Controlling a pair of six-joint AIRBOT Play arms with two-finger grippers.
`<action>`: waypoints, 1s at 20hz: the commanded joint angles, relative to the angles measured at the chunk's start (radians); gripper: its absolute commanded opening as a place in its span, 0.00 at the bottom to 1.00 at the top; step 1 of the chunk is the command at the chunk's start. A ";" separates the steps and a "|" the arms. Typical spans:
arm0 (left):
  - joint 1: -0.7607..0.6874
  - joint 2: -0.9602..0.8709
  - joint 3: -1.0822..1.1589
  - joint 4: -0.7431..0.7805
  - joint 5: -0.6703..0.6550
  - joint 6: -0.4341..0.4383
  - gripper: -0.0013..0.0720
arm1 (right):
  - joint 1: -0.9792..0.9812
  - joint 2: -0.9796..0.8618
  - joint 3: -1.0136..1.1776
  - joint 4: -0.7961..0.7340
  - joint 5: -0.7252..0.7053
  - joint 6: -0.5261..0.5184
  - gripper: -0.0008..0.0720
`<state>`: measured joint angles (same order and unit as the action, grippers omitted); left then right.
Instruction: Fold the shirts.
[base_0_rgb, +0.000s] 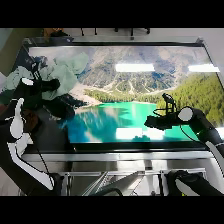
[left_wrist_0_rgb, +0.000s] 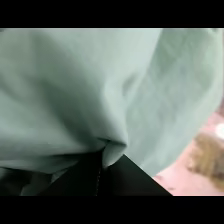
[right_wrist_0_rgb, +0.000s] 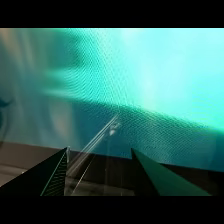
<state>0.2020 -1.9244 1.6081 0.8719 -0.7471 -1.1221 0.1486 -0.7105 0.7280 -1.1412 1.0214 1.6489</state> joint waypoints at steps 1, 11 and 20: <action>-0.035 0.010 0.153 -0.011 -0.198 -0.039 0.03 | 0.000 0.000 0.001 0.000 -0.021 0.000 0.60; -0.517 0.394 0.048 -0.008 -0.563 -0.133 0.03 | -0.221 0.002 0.157 0.000 0.058 -0.141 0.13; -0.671 0.426 -0.187 0.001 -0.398 -0.230 0.96 | -0.274 0.001 0.174 0.017 0.242 -0.161 0.56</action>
<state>-0.4702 -1.5066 1.4448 0.8646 -1.1439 -1.3109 -0.1181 -0.7094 0.8986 -1.1358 1.1999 1.4940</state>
